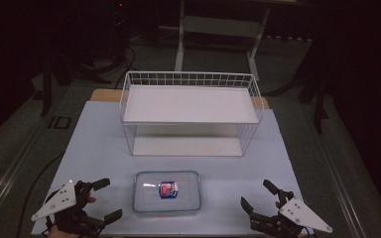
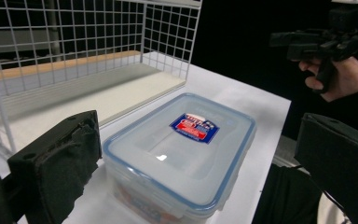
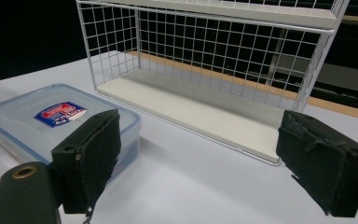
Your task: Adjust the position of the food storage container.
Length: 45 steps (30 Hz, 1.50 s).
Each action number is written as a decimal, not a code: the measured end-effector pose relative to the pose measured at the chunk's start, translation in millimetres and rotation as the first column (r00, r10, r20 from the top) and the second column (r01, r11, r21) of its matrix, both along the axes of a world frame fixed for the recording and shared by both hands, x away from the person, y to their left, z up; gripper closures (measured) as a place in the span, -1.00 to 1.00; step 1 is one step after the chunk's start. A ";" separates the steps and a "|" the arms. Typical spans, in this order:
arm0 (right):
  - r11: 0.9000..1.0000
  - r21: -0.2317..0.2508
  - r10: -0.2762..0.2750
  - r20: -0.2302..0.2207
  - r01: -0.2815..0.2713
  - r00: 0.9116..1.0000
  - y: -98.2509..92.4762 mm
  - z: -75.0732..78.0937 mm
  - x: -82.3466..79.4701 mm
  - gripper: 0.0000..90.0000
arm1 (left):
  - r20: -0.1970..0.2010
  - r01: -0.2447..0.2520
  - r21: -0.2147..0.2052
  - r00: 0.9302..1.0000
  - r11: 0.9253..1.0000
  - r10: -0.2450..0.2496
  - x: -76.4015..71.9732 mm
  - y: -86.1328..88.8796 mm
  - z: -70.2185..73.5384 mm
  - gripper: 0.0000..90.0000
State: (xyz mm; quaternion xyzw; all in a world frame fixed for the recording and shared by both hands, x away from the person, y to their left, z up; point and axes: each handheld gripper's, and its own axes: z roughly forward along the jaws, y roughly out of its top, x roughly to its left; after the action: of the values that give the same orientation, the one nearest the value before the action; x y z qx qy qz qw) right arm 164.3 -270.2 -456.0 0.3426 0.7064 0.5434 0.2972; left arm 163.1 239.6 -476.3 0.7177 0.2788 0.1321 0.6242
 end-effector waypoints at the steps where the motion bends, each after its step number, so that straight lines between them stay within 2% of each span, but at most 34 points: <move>1: 1.000 0.002 0.001 0.001 -0.001 1.000 0.4 0.3 -0.3 -0.70 | 0.002 0.001 0.001 1.000 1.000 -0.001 -0.4 -0.3 0.4 -1.00; 6: 1.000 -0.003 0.005 0.013 -0.005 1.000 2.0 1.1 -1.0 -0.70 | -0.009 0.013 0.003 1.000 1.000 -0.013 -1.4 -0.8 0.9 -1.00; 12: 1.000 0.028 0.002 -0.001 -0.002 1.000 0.1 3.5 -0.8 -0.71 | -0.011 0.004 0.004 1.000 1.000 -0.004 -2.3 0.6 7.7 -1.00; 17: 1.000 0.017 0.008 -0.001 -0.008 1.000 1.4 5.1 -0.5 -0.70 | -0.034 0.015 0.091 0.999 0.996 -0.012 4.6 5.6 12.2 -1.00; 19: 1.000 0.014 0.008 0.001 -0.008 1.000 2.0 5.1 -0.8 -0.70 | -0.041 0.011 0.105 0.999 0.994 -0.006 5.8 6.9 12.0 -0.92; 22: 1.000 0.019 0.019 -0.004 -0.019 1.000 3.4 5.0 -1.6 -0.70 | -0.063 -0.002 0.134 0.998 0.991 0.010 9.7 11.2 8.7 -0.85; 23: 1.000 0.019 0.019 -0.004 -0.019 1.000 3.4 5.0 -1.6 -0.70 | -0.061 -0.022 0.156 0.998 0.988 0.032 10.4 12.4 6.9 -0.85; 24: 1.000 0.019 0.021 -0.003 -0.021 1.000 3.5 5.0 -1.9 -0.70 | -0.055 -0.035 0.161 0.998 0.986 0.044 10.7 14.3 4.5 -0.60; 25: 1.000 0.021 0.024 -0.005 -0.024 1.000 3.3 5.0 -1.9 -0.70 | -0.080 -0.028 0.173 0.996 0.985 0.043 13.9 17.3 0.4 -0.53; 26: 1.000 0.021 0.024 -0.005 -0.024 1.000 3.3 5.0 -1.9 -0.70 | -0.080 -0.028 0.173 0.996 0.985 0.043 13.9 17.3 0.4 -0.42; 27: 0.999 0.024 0.029 -0.012 -0.028 1.000 3.2 5.1 -1.8 -0.70 | -0.089 -0.025 0.179 0.995 0.984 0.041 15.1 18.3 -2.2 -0.42; 28: 0.999 0.022 0.029 -0.013 -0.029 0.999 3.1 5.0 -2.1 -0.69 | -0.105 -0.011 0.186 0.994 0.982 0.031 16.5 18.8 -4.1 -0.15; 29: 0.999 0.023 0.031 -0.015 -0.031 0.999 2.9 5.1 -2.2 -0.69 | -0.123 -0.011 0.225 0.992 0.974 0.039 18.5 17.2 -7.3 -0.06; 30: 0.999 0.026 0.033 -0.018 -0.033 0.999 2.8 5.1 -2.1 -0.69 | -0.123 -0.011 0.225 0.992 0.974 0.039 18.5 17.2 -7.3 0.00; 32: 0.999 0.032 0.031 -0.017 -0.030 0.999 2.5 5.2 -2.3 -0.69 | -0.143 0.000 0.267 0.989 0.964 0.040 20.3 14.5 -11.0 0.10; 33: 0.999 0.033 0.030 -0.017 -0.030 0.999 2.5 5.1 -2.5 -0.69 | -0.171 0.020 0.285 0.985 0.958 0.030 22.7 12.2 -14.3 0.17; 34: 0.999 0.030 0.031 -0.018 -0.030 0.999 2.6 5.0 -2.6 -0.69 | -0.171 0.020 0.285 0.985 0.958 0.030 22.7 12.2 -14.3 0.25; 35: 0.999 0.027 0.029 -0.019 -0.029 0.999 3.0 5.0 -2.9 -0.69 | -0.197 0.040 0.307 0.980 0.951 0.023 24.9 8.8 -17.4 0.32; 36: 0.999 0.026 0.031 -0.019 -0.030 0.999 3.4 4.9 -3.0 -0.69 | -0.212 0.052 0.317 0.977 0.947 0.017 25.6 6.7 -19.1 0.38; 37: 0.999 0.026 0.031 -0.019 -0.030 0.999 3.4 4.9 -3.0 -0.69 | -0.212 0.052 0.317 0.977 0.947 0.017 25.6 6.7 -19.1 0.46; 38: 0.999 0.023 0.034 -0.018 -0.033 0.999 3.8 4.9 -3.2 -0.69 | -0.232 0.067 0.351 0.972 0.934 0.018 27.8 2.0 -23.3 0.51; 39: 0.999 0.023 0.034 -0.018 -0.033 0.999 3.8 4.9 -3.2 -0.69 | -0.232 0.067 0.351 0.972 0.934 0.018 27.8 2.0 -23.3 0.53; 40: 0.999 0.023 0.034 -0.018 -0.033 0.999 4.0 4.8 -3.6 -0.69 | -0.245 0.082 0.361 0.970 0.929 0.009 29.0 -0.4 -26.2 0.53; 41: 0.999 0.026 0.038 -0.027 -0.037 0.999 4.1 3.9 -3.1 -0.69 | -0.255 0.088 0.373 0.967 0.924 0.011 30.1 -2.3 -28.3 0.66; 42: 0.999 0.027 0.038 -0.030 -0.037 0.999 4.3 3.6 -2.9 -0.69 | -0.273 0.102 0.385 0.962 0.917 0.007 31.7 -5.5 -32.2 0.70; 43: 0.999 0.027 0.038 -0.030 -0.037 0.999 4.3 3.6 -2.9 -0.69 | -0.273 0.102 0.385 0.962 0.917 0.007 31.7 -5.5 -32.2 0.74; 44: 0.999 0.022 0.043 -0.028 -0.043 0.999 5.0 3.5 -3.2 -0.69 | -0.294 0.120 0.401 0.956 0.908 0.003 32.8 -9.9 -35.6 0.83; 45: 0.999 0.022 0.043 -0.028 -0.043 0.999 5.0 3.5 -3.2 -0.69 | -0.294 0.120 0.401 0.956 0.908 0.003 32.8 -9.9 -35.6 0.84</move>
State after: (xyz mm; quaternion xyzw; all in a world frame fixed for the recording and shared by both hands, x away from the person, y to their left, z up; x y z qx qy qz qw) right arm 161.1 -265.3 -452.4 0.3383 0.7120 0.5521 0.2716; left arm 195.9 229.6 -511.9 0.8532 0.3105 0.0633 0.4143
